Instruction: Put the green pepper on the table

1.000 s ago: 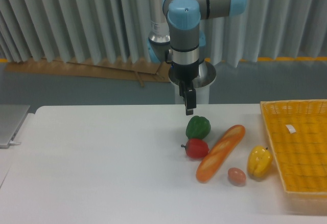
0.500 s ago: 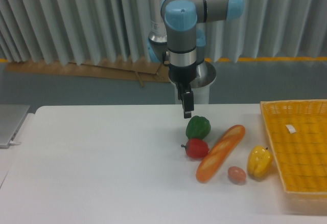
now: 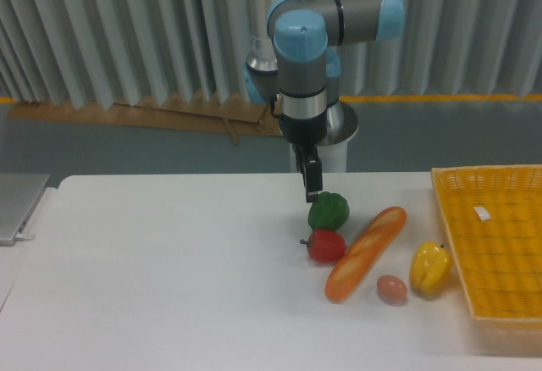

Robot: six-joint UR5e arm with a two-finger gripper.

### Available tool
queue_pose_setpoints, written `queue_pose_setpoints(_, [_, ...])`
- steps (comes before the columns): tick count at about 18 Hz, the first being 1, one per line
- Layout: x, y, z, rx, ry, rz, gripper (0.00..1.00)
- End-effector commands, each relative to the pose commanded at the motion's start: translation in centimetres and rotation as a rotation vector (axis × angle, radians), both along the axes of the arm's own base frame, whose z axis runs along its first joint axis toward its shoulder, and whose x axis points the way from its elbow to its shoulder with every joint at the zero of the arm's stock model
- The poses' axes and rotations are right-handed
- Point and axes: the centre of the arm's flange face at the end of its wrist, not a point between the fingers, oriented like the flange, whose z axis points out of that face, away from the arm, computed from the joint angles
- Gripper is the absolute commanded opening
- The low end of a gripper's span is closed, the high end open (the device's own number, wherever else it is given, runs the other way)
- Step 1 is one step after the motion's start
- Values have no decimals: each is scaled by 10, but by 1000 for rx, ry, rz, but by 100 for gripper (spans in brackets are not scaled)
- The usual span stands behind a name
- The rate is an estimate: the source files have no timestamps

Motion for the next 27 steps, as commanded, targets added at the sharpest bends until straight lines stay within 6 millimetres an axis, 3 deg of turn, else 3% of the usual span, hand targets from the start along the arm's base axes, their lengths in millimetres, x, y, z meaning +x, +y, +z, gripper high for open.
queue_pose_setpoints(16, [4, -3, 1, 6, -2, -2, 100])
queue_pose_setpoints(18, [9, -2, -1, 7, -10, -11, 100])
queue_pose_setpoints(20, [25, 4, -9, -6, -18, -39, 100])
queue_pose_setpoints(27, [35, 7, -16, -17, -30, -47, 100])
